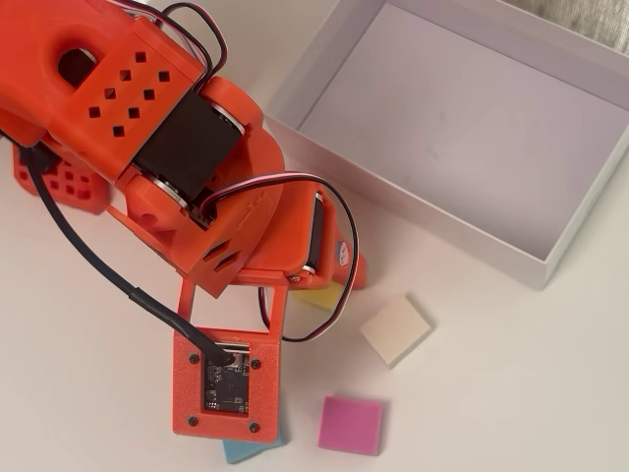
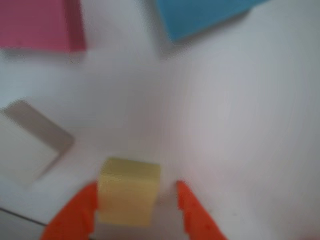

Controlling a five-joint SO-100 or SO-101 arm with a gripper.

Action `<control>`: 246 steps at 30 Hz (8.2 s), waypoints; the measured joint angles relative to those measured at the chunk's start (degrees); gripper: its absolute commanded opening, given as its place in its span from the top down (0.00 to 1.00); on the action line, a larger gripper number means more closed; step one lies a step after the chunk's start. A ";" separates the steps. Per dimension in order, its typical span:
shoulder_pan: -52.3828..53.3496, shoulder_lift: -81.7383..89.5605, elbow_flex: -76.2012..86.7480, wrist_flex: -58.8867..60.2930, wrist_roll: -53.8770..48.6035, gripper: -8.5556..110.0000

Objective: Grasp the yellow cuboid and put it in the bin.

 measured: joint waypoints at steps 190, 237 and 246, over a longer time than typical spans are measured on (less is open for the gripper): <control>10.99 82.62 31.11 14.41 16.00 1.00; 10.99 82.62 31.11 14.41 16.00 1.00; 10.99 82.62 31.11 14.41 16.00 1.00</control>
